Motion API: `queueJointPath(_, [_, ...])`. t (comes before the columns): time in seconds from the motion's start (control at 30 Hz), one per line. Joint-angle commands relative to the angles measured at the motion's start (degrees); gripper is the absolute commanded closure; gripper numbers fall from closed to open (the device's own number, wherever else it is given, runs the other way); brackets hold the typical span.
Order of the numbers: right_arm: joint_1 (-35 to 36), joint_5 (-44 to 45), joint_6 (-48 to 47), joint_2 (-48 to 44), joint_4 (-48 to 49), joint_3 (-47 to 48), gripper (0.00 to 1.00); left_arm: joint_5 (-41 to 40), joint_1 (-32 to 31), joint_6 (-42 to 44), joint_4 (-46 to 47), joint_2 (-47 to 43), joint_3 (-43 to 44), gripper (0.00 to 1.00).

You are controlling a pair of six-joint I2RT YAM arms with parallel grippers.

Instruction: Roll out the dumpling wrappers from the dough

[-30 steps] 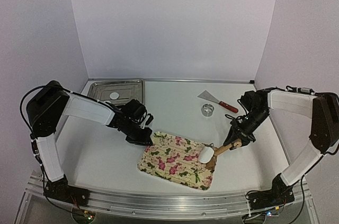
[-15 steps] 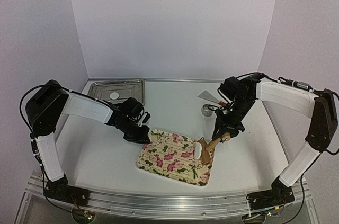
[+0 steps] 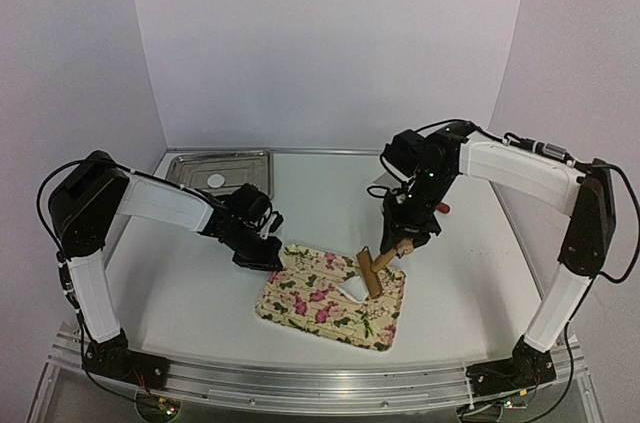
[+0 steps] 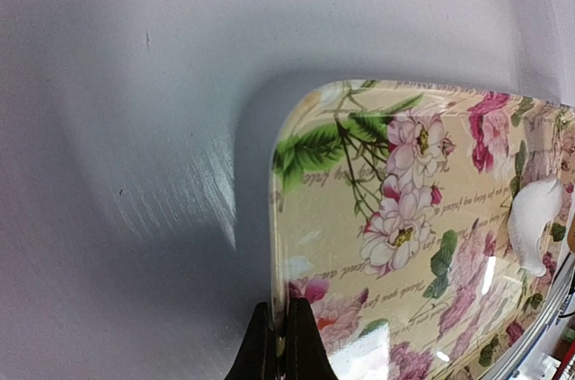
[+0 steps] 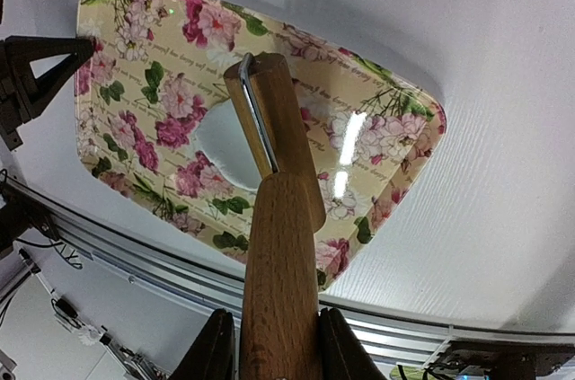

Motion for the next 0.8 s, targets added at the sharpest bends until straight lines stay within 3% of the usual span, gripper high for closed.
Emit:
queueJointPath(0.0, [0.7, 5.2, 6.7, -1.2, -3.7, 3.5, 1.0, -2.1, 0.5, -1.5, -5.9, -1.3, -0.8, 1.0])
queueJointPath(0.23, [0.9, 1.6, 19.6, -6.8, 7.5, -4.9, 1.0, 4.7, 0.4, -4.3, -4.3, -7.6, -7.2, 0.98])
queueJointPath(0.4, [0.9, -3.5, 27.0, -11.1, 18.8, -11.3, 1.0, 7.0, 0.4, -4.0, -6.6, -13.9, -9.7, 0.83])
queueJointPath(0.53, [1.6, -5.4, 30.5, -12.6, 23.9, -13.6, 1.0, 6.0, 0.5, -2.4, -9.9, -15.8, -6.1, 0.67])
queueJointPath(0.77, [3.7, -4.2, 34.6, -12.4, 26.9, -16.7, 1.0, 3.1, 1.0, -1.6, -13.3, -8.6, 2.7, 0.57])
